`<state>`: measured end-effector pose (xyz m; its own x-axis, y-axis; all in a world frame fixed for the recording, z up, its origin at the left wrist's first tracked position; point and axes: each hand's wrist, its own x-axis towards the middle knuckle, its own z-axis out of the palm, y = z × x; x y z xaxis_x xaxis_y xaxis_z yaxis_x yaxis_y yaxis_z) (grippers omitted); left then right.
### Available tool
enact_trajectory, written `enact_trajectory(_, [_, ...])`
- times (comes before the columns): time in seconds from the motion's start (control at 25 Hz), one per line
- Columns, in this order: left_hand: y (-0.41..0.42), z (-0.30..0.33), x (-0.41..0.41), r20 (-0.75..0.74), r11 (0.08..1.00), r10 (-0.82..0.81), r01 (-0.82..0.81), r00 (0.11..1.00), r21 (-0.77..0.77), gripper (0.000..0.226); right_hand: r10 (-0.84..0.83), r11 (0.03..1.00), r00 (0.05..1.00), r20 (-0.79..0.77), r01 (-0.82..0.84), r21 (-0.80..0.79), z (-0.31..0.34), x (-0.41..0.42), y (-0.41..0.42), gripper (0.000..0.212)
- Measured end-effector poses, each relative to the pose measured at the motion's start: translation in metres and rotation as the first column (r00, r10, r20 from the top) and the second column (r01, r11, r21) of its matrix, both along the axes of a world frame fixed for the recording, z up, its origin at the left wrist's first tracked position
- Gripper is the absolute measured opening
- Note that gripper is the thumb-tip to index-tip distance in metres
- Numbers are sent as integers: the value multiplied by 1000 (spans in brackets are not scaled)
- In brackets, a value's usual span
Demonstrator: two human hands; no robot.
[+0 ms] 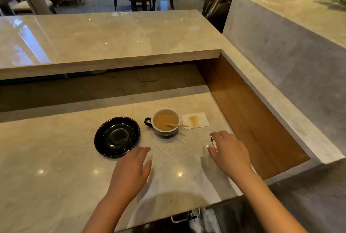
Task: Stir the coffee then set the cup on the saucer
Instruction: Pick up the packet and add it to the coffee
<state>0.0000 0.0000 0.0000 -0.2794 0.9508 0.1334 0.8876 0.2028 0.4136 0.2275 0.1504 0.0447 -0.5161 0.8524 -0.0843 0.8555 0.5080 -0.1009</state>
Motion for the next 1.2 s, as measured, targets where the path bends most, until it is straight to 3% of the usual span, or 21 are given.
enact_trajectory(0.08, [9, -12, -1, 15, 997, 71, -72, 997, 33, 39, -89, 996, 991, -104, 91, 16, -15, -1, 14, 41])
enact_trajectory(0.28, [22, -53, 3, -33, 997, 71, -71, 997, -20, 53, -159, 987, 985, -69, 161, 25, -59, 1, 29, 41])
enact_trajectory(0.44, [30, -79, 3, -54, 993, 81, -86, 995, -87, 58, -187, 981, 977, -97, 191, 31, -76, 4, 30, 29])
enact_trajectory(0.6, [32, -89, 3, -79, 982, 120, -130, 990, -137, 61, -192, 980, 980, -58, 194, 36, -83, 10, 31, 30])
enact_trajectory(0.84, [33, -88, 3, -75, 972, 134, -146, 988, -183, 64, -247, 967, 960, -133, 252, 27, -82, 13, 38, 34])
enact_trajectory(1.04, [34, -86, 3, -59, 967, 139, -148, 989, -209, 63, -347, 938, 935, -68, 346, -34, -83, 19, 47, 34])
enact_trajectory(1.2, [34, -86, 3, -59, 961, 147, -156, 987, -227, 62, -486, 868, 848, -211, 440, -230, -83, 21, 54, 38])
